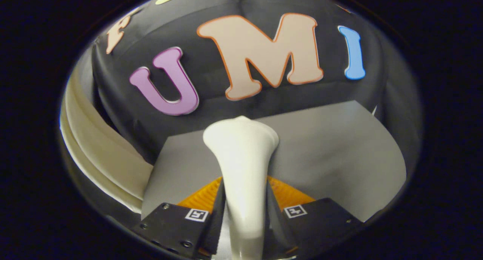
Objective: Iron the clothes twice with a garment steamer, once on the left side and once on the right side.
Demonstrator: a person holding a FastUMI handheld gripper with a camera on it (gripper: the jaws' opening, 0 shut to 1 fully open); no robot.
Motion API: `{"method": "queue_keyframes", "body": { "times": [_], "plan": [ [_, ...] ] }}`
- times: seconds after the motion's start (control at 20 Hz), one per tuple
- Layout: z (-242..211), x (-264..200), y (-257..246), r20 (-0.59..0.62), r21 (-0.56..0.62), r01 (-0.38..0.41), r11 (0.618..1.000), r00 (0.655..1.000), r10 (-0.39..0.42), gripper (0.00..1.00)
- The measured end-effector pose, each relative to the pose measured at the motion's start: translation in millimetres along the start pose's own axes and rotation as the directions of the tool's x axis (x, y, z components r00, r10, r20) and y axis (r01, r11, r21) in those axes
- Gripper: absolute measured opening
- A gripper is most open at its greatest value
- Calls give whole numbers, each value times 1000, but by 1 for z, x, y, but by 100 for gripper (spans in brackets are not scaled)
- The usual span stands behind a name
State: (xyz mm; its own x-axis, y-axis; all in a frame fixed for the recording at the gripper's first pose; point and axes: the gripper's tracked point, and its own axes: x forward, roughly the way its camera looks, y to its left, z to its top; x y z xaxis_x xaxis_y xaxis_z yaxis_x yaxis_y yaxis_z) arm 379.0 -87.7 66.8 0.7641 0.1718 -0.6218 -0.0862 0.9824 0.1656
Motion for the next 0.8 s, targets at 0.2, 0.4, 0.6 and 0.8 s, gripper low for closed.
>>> {"method": "queue_keyframes", "body": {
  "times": [0.2,0.4,0.6,0.8],
  "plan": [
    [5,-14,1,52,2,-52,999,997,52,45],
    [15,-53,2,202,0,-83,997,976,81,41],
    [-21,-79,-5,245,-65,-11,998,969,27,40],
    [-66,-101,6,326,-83,5,997,945,23,39]
  ]
}}
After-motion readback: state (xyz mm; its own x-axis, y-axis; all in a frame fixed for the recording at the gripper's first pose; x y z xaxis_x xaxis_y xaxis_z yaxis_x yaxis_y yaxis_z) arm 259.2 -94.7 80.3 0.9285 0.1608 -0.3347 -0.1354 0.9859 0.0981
